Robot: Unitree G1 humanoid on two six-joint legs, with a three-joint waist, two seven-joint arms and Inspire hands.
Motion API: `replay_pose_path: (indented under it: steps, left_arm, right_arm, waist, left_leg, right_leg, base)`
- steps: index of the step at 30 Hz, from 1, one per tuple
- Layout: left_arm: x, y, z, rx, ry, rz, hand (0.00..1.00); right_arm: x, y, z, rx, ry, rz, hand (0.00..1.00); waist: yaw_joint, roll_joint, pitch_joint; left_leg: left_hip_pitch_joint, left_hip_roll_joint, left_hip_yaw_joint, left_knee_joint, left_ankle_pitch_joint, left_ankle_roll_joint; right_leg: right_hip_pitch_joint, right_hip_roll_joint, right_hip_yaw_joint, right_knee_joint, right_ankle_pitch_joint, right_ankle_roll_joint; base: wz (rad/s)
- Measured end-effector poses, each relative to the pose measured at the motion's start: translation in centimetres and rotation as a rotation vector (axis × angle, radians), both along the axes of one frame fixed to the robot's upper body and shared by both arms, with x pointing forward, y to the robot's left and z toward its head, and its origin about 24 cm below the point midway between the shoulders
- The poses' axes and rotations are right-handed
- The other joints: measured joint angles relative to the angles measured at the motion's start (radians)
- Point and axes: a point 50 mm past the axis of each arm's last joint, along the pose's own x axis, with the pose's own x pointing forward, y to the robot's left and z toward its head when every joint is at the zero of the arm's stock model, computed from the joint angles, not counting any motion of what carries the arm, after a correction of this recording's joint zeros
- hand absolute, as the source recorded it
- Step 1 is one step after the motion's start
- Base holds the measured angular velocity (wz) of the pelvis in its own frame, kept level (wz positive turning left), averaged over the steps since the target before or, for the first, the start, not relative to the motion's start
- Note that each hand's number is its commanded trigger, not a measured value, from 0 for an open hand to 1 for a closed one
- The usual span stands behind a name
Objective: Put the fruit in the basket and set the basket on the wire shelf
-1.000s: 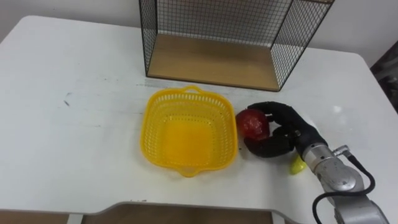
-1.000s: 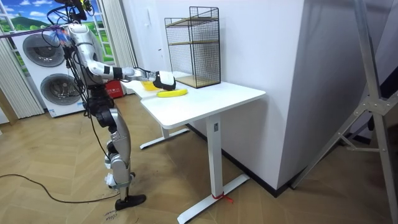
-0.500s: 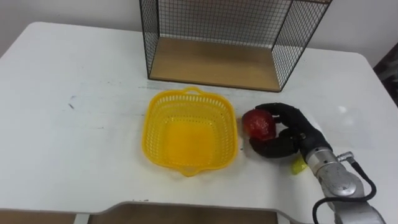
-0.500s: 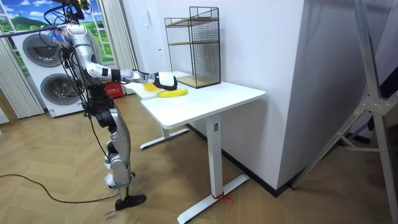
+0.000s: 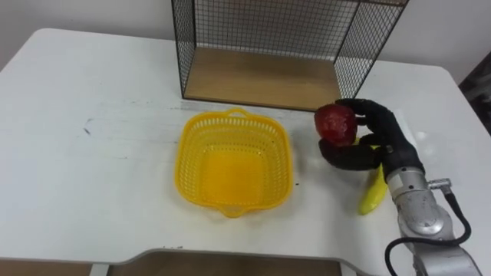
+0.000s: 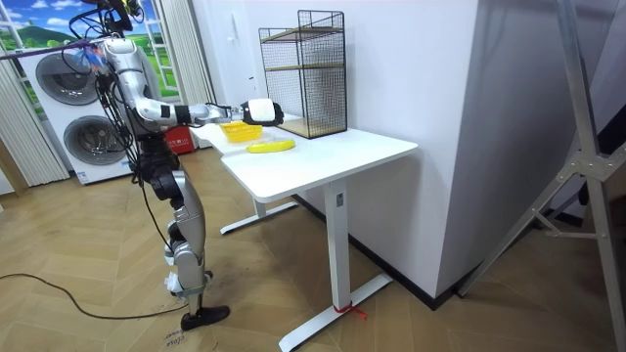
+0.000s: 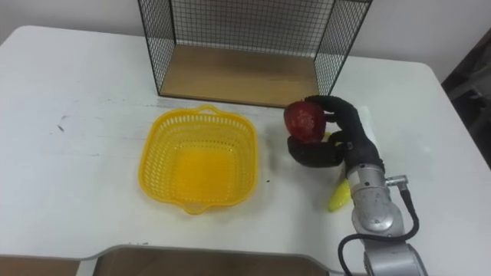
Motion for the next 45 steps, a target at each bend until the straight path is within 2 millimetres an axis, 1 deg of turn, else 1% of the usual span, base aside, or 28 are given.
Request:
replay_pose_path:
  steps: [1, 4, 6, 10, 15, 19, 20, 25, 30, 35, 36, 37, 38, 45]
  left_arm:
    - [0.0, 0.0, 0.0, 0.000, 0.000, 0.000, 0.00]
    - [-0.2, -0.2, -0.1, -0.001, 0.004, -0.003, 0.00]
    - [-0.2, -0.2, -0.1, 0.000, 0.005, -0.006, 0.00]
    - [-0.4, -0.1, -0.1, 0.003, 0.014, -0.004, 0.00]
    - [-0.7, 0.0, -0.1, 0.005, 0.026, -0.004, 0.00]
    - [-0.6, 0.0, -0.1, 0.004, 0.031, -0.019, 0.00]
    - [-0.2, 0.0, -0.1, 0.003, 0.023, -0.028, 0.00]
    - [-0.1, 0.1, -0.1, 0.006, 0.021, -0.040, 0.00]
    - [0.1, 0.5, 0.0, 0.016, 0.017, -0.051, 0.00]
    - [0.2, 0.5, 0.0, 0.019, 0.017, -0.065, 0.00]
    - [0.3, 0.6, 0.0, 0.019, 0.016, -0.066, 0.00]
    - [0.4, 0.6, 0.1, 0.019, 0.014, -0.067, 0.00]
    - [0.7, 0.6, 0.1, 0.020, 0.008, -0.068, 0.00]
    - [0.8, 0.6, 0.1, 0.020, 0.005, -0.070, 0.00]
  right_arm:
    - [0.0, 0.1, 0.2, 0.001, -0.007, 0.002, 1.00]
    - [0.2, 0.6, 1.9, 0.003, -0.078, 0.030, 1.00]
    - [0.2, 1.0, 3.0, 0.009, -0.122, 0.057, 1.00]
    - [0.2, 1.5, 3.9, 0.009, -0.145, 0.111, 1.00]
    - [0.1, 2.5, 5.5, 0.006, -0.191, 0.198, 1.00]
    - [0.1, 3.3, 5.5, 0.004, -0.177, 0.268, 1.00]
    - [0.0, 3.6, 5.4, 0.005, -0.167, 0.289, 1.00]
    - [-0.1, 4.6, 5.4, 0.019, -0.148, 0.375, 1.00]
    - [-0.2, 5.1, 5.4, 0.024, -0.130, 0.433, 1.00]
    - [-0.4, 5.8, 5.1, 0.022, -0.099, 0.499, 1.00]
    - [-0.4, 5.9, 5.1, 0.022, -0.095, 0.508, 0.84]
    - [-0.4, 5.9, 5.1, 0.022, -0.094, 0.511, 0.53]
    - [-0.4, 5.9, 5.1, 0.021, -0.091, 0.516, 0.00]
    - [-0.5, 6.0, 5.1, 0.020, -0.086, 0.529, 0.00]
  waist:
    - [0.000, 0.001, 0.0008]
    - [0.001, 0.008, 0.0048]
    - [0.002, 0.011, 0.0034]
    - [0.007, 0.010, 0.0020]
    - [0.009, 0.011, 0.0020]
    - [0.010, 0.007, 0.0007]
    - [0.009, 0.006, 0.0014]
    - [0.012, -0.001, 0.0037]
    - [0.018, -0.015, 0.0073]
    - [0.021, -0.016, 0.0072]
    - [0.024, -0.016, 0.0070]
    - [0.026, -0.016, 0.0071]
    - [0.028, -0.016, 0.0071]
    - [0.033, -0.017, 0.0058]
  left_leg:
    - [0.000, 0.000, 0.000, 0.000, 0.000, 0.000]
    - [-0.003, 0.000, 0.002, -0.001, 0.000, 0.000]
    - [-0.003, 0.000, 0.000, -0.002, 0.000, 0.000]
    - [-0.001, 0.000, 0.000, -0.002, 0.000, 0.000]
    - [-0.001, 0.000, 0.001, -0.002, 0.000, 0.000]
    - [-0.001, 0.000, 0.002, -0.002, 0.000, 0.000]
    - [-0.001, 0.000, 0.003, -0.001, 0.000, 0.000]
    - [0.001, 0.000, 0.005, -0.002, 0.000, 0.000]
    - [0.003, 0.000, 0.006, -0.003, 0.000, 0.000]
    - [0.003, 0.000, 0.006, -0.003, 0.000, 0.000]
    - [0.003, 0.000, 0.006, -0.003, 0.000, 0.000]
    - [0.003, 0.000, 0.006, -0.003, 0.000, 0.000]
    - [0.003, 0.000, 0.006, -0.003, 0.000, 0.000]
    - [0.003, 0.000, 0.006, -0.003, 0.000, 0.000]
  right_leg:
    - [0.000, 0.000, 0.000, 0.000, 0.000, 0.000]
    - [-0.004, 0.000, 0.002, 0.001, 0.000, 0.000]
    - [-0.004, 0.001, 0.001, 0.001, 0.000, 0.000]
    - [-0.003, 0.001, 0.002, 0.001, 0.000, 0.000]
    - [-0.003, 0.001, -0.001, 0.001, 0.000, 0.000]
    - [-0.003, 0.001, 0.001, 0.001, 0.000, 0.000]
    - [-0.003, 0.001, 0.003, 0.001, 0.000, 0.000]
    - [-0.003, 0.001, 0.005, 0.001, 0.000, 0.000]
    - [-0.003, 0.001, 0.006, 0.000, 0.000, 0.000]
    - [-0.003, 0.001, 0.007, 0.000, 0.000, 0.000]
    - [-0.003, 0.001, 0.009, 0.000, 0.000, 0.000]
    - [-0.003, 0.001, 0.009, 0.000, 0.000, 0.000]
    - [-0.003, 0.001, 0.009, 0.000, 0.000, 0.000]
    - [-0.003, 0.001, 0.010, 0.000, 0.000, 0.000]
  base:
    - [0.00]
    - [0.00]
    - [0.00]
    - [0.00]
    - [0.00]
    - [0.00]
    - [0.00]
    - [0.00]
    - [0.00]
    - [0.00]
    - [0.00]
    - [0.00]
    - [0.00]
    - [0.00]
